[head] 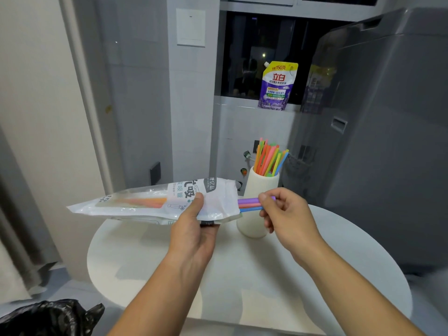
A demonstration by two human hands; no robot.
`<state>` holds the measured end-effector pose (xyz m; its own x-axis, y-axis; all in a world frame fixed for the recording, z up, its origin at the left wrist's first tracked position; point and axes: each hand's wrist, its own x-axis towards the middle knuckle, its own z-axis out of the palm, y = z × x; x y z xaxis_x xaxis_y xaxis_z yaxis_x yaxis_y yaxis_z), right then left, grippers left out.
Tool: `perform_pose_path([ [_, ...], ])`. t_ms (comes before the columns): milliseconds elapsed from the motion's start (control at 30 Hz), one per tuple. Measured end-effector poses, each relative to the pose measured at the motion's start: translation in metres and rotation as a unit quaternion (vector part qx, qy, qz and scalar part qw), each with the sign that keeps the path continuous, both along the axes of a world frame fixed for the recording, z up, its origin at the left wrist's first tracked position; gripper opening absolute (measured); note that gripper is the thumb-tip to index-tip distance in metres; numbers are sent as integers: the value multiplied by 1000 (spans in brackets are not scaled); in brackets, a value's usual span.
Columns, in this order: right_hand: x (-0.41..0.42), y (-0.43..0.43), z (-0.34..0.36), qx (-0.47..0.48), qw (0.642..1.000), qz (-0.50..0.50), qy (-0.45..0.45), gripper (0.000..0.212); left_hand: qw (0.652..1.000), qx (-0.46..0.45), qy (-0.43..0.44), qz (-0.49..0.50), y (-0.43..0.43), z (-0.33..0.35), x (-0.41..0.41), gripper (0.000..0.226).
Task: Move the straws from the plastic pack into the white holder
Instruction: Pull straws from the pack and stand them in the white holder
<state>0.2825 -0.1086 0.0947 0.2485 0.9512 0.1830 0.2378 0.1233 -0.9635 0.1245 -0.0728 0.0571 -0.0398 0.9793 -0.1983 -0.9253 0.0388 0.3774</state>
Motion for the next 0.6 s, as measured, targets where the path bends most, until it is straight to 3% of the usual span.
perform_pose_path([
  [167,11,0,3,23,992,41,-114,13,999,-29,-3,-14,-1,1,2,44],
  [433,28,3,12,52,997,39,-43,9,999,-39,-8,-15,-4,6,-1,43],
  [600,29,7,3,47,996,13,78,21,999,-43,-4,-21,-6,7,1,43],
])
